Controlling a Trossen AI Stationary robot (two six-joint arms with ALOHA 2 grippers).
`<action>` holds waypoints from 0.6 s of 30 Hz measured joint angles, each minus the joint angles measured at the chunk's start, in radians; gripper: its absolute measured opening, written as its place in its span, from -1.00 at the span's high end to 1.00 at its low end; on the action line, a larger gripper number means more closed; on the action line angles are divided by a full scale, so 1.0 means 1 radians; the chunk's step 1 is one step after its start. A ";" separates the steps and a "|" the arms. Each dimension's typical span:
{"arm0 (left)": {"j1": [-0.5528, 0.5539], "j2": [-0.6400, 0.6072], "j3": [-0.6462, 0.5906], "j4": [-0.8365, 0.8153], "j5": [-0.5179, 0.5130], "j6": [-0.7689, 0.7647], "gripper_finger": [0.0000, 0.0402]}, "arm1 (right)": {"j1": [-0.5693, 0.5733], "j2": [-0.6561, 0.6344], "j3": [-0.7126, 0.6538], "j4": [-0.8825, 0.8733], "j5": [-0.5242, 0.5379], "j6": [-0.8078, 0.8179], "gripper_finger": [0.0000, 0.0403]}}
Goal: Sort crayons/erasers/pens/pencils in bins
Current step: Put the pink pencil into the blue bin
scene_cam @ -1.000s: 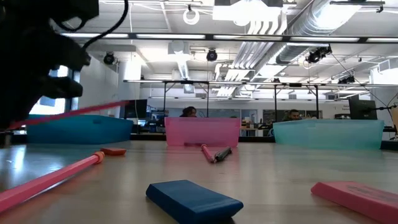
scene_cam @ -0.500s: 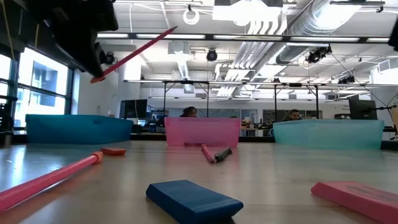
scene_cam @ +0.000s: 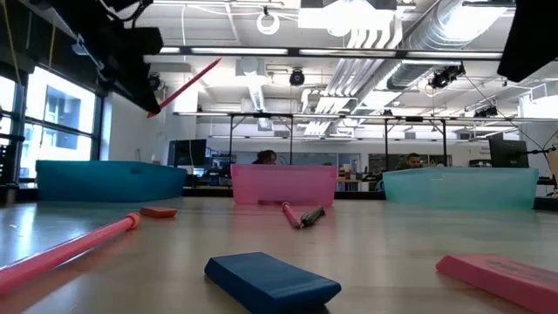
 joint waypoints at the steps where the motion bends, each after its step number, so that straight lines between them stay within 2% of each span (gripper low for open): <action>1: 0.027 0.000 0.000 -0.017 -0.012 -0.001 0.92 | -0.007 0.000 0.000 0.003 -0.001 -0.008 0.51; 7: 0.182 0.006 0.000 -0.145 -0.066 -0.084 0.92 | -0.038 0.000 0.000 0.034 -0.007 -0.065 0.51; 18: 0.354 0.059 0.000 -0.268 -0.018 -0.132 0.92 | -0.056 0.000 0.000 0.043 -0.007 -0.111 0.51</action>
